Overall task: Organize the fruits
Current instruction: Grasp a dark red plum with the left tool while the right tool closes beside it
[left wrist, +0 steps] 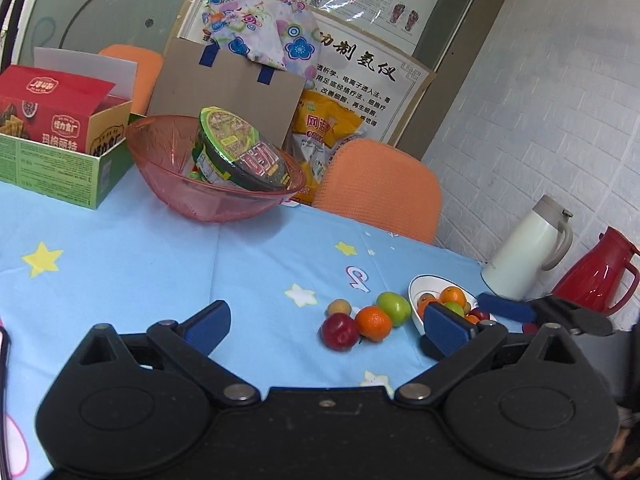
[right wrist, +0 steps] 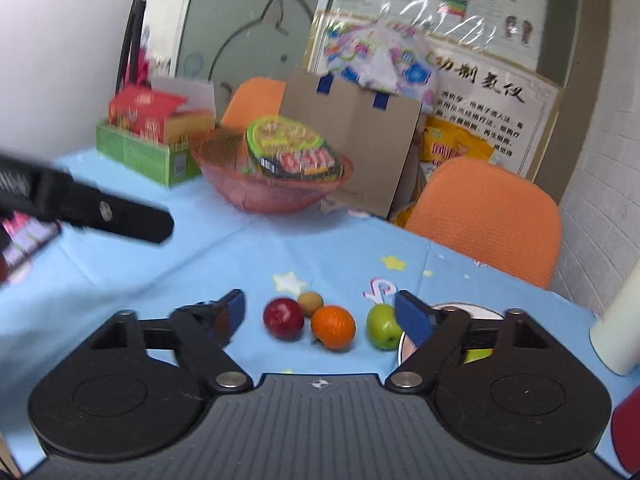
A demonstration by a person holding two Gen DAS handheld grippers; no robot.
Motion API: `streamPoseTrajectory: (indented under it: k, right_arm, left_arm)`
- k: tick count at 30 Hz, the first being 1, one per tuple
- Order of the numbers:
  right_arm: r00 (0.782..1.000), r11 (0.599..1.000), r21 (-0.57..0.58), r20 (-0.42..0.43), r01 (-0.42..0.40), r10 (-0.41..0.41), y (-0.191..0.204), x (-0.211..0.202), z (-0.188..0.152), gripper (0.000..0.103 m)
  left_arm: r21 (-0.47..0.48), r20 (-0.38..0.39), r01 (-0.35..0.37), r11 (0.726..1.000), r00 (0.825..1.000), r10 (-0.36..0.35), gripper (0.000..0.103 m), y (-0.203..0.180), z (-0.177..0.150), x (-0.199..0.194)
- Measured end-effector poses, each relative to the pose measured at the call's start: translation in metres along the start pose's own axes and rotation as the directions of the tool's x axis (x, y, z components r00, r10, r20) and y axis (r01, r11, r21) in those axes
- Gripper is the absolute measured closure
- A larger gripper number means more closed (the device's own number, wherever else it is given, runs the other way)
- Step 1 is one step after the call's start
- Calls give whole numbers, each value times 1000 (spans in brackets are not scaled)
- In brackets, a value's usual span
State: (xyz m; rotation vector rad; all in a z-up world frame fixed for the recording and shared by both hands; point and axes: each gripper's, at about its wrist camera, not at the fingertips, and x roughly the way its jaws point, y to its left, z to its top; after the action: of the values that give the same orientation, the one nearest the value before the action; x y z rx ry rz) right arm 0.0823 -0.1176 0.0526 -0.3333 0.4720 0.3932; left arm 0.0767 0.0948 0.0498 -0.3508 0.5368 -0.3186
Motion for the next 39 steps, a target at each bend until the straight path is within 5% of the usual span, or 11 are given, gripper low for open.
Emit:
streamPoseTrajectory:
  k: [4, 8, 12, 15, 21, 33, 36, 39]
  right_arm:
    - [997, 1000, 8, -77, -26, 26, -1, 32, -12, 3]
    - [992, 996, 52, -99, -75, 80, 0, 44, -17, 19]
    - [988, 989, 92, -94, -113, 122, 9, 51, -19, 20]
    - [986, 979, 162, -97, -121, 138, 9, 62, -22, 20]
    - [988, 959, 262, -76, -113, 137, 9, 72, -25, 20]
    - [991, 924, 372, -53, -91, 120, 5, 86, -30, 20]
    - [993, 923, 377, -55, -78, 107, 4, 87, -30, 36]
    - [992, 921, 380, -56, -82, 112, 4, 85, -30, 37]
  left_arm:
    - [3, -37, 10, 1000, 999, -10, 0, 2, -1, 22]
    - [-12, -84, 35, 999, 996, -36, 0, 5, -2, 47]
    - [9, -122, 54, 998, 991, -53, 2, 1, 2, 73]
    - [-10, -169, 100, 995, 980, -101, 17, 1, 4, 95]
    - [19, -237, 74, 997, 969, -67, 17, 0, 2, 132]
    - [-33, -289, 118, 992, 950, -122, 14, 12, 0, 151]
    - [-32, -294, 119, 992, 948, -123, 15, 9, -1, 151]
    - [-17, -292, 116, 993, 949, -116, 15, 4, -2, 148]
